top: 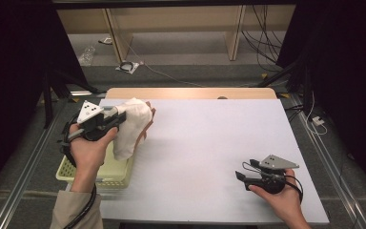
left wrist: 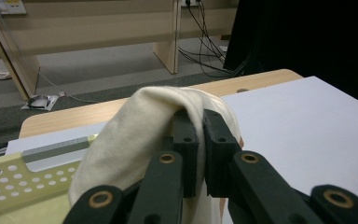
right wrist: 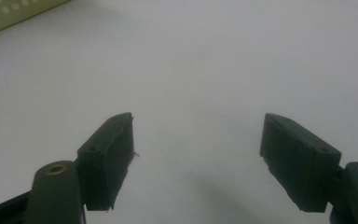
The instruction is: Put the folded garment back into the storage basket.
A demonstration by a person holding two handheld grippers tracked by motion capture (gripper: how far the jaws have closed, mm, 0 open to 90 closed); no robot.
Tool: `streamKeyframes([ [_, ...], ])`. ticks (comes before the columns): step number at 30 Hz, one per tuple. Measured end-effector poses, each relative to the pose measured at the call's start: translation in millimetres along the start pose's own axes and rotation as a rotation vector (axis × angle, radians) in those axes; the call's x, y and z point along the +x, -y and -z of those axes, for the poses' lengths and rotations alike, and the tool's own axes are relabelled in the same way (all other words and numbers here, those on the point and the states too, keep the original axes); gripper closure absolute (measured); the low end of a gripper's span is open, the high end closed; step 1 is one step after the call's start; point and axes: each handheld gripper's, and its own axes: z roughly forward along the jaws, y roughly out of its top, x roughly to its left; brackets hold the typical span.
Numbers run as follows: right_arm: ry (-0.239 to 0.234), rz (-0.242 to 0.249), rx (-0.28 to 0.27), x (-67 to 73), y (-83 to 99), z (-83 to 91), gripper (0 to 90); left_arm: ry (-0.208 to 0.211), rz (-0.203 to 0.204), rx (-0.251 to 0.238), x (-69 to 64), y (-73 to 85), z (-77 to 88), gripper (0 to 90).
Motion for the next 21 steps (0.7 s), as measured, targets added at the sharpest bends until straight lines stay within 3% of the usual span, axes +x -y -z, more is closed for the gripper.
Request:
streamKeyframes([
  [21,0.000,0.002,0.002,-0.2,-0.2,0.5,26.5,-0.018,0.015,-0.011,8.0,-1.2,4.5,84.5],
])
